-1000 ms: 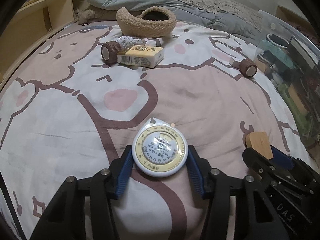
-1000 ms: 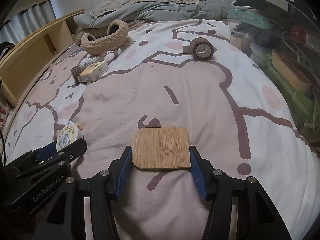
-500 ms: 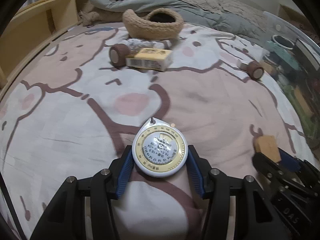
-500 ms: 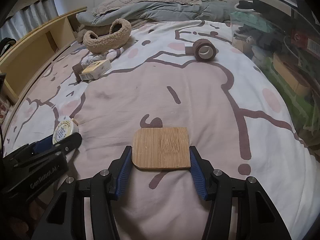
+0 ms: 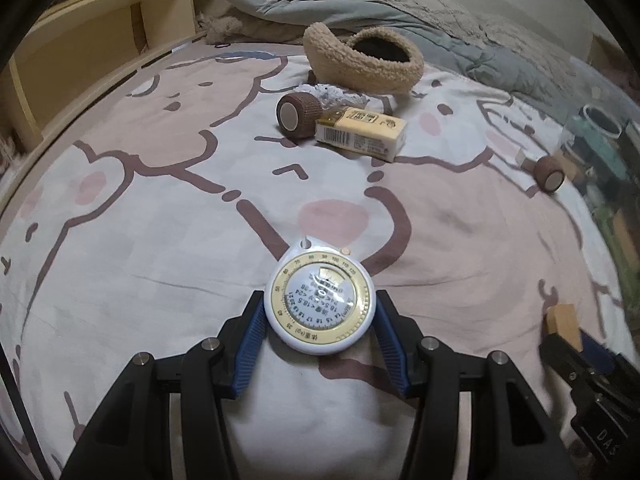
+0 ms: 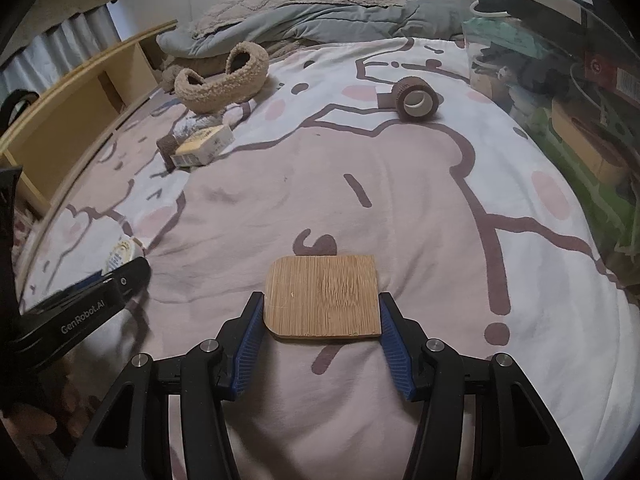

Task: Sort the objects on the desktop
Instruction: 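Lift the tape measure in the left gripper and coaster in the right, then carry the coaster and tape measure in both grippers over the clear box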

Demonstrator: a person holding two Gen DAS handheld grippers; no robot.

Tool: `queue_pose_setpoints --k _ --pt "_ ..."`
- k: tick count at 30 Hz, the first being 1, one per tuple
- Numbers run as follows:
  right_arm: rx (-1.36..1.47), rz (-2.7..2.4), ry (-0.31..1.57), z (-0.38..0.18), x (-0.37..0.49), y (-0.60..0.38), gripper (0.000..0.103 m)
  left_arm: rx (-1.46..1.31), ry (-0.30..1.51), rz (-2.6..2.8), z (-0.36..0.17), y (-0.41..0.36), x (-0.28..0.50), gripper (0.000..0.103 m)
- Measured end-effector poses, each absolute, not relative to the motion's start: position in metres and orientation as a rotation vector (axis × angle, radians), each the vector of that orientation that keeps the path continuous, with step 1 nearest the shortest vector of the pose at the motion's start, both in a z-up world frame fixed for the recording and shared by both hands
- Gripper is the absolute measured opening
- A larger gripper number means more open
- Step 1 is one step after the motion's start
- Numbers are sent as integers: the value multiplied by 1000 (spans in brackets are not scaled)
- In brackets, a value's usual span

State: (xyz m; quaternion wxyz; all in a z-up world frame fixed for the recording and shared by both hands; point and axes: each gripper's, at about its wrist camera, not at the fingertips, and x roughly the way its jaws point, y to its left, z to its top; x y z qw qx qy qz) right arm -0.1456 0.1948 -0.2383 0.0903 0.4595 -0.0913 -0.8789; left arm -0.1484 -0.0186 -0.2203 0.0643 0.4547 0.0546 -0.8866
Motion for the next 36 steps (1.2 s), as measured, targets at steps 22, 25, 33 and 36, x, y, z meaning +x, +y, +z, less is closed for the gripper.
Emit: queue_pose_setpoints --k 22,25,33,36 --pt "1185 -2653 -416 -193 -132 222 55 1343 220 -2893 -179 9 -127 53" --pt "1155 -2676 -416 -183 -127 228 55 1343 200 -2917 -174 15 -123 53" --pt "1018 -2733 -354 -143 -112 246 55 1321 117 -3014 -149 32 -113 53" --pt "991 -2744 -317 -131 -107 256 55 1274 88 -3047 -135 38 -108 53"
